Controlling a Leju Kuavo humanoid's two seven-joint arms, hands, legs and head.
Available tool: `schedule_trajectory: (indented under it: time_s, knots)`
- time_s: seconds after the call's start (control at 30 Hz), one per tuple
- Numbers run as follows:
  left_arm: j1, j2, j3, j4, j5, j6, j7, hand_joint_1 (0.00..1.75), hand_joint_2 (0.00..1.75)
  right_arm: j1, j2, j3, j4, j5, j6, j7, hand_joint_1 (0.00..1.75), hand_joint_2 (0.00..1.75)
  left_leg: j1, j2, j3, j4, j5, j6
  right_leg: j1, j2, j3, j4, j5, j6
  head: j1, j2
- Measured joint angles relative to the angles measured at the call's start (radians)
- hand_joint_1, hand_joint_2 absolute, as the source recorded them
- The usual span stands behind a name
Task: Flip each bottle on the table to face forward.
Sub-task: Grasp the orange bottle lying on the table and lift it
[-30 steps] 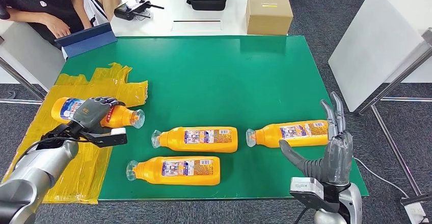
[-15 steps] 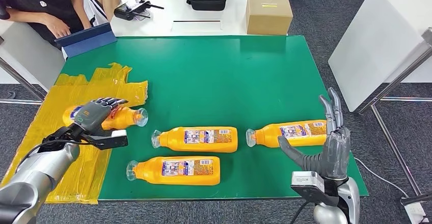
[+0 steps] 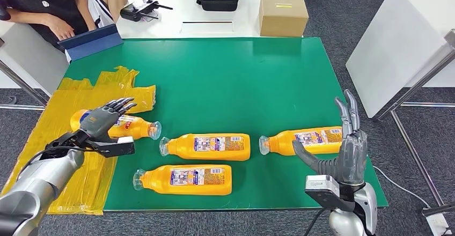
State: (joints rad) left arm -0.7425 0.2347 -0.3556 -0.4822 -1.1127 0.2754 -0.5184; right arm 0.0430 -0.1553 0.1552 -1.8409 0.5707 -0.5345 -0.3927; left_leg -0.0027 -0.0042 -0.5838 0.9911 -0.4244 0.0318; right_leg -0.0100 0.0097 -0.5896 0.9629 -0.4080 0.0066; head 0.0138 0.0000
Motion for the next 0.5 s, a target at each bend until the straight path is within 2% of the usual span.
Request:
schedule_trajectory:
  time_s: [0.23,0.37,0.5]
  knots:
    - [-0.008,0.001,0.001,-0.006,0.118,-0.070,-0.048,0.00,1.75,0.000,-0.010,-0.004,0.003,0.016,-0.005,0.009,0.00,1.75,0.000,0.000,0.000,0.000,0.000,0.000,0.000,0.000,0.000,0.000,0.000,0.000,0.000,0.000]
    - [-0.004,-0.001,0.045,-0.050,0.330,-0.192,-0.083,0.00,1.75,0.001,-0.018,-0.031,0.003,0.080,-0.002,0.056,0.00,1.75,0.000,0.000,0.000,0.000,0.000,0.000,0.000,0.000,0.000,0.000,0.000,0.000,0.000,0.000]
    - [0.014,-0.013,0.095,-0.175,0.515,-0.294,-0.041,0.00,1.75,0.000,-0.040,-0.080,0.003,0.134,0.022,0.097,0.00,1.75,-0.001,0.000,0.000,0.000,0.000,0.000,0.000,0.000,0.000,0.000,0.000,0.000,0.000,0.000]
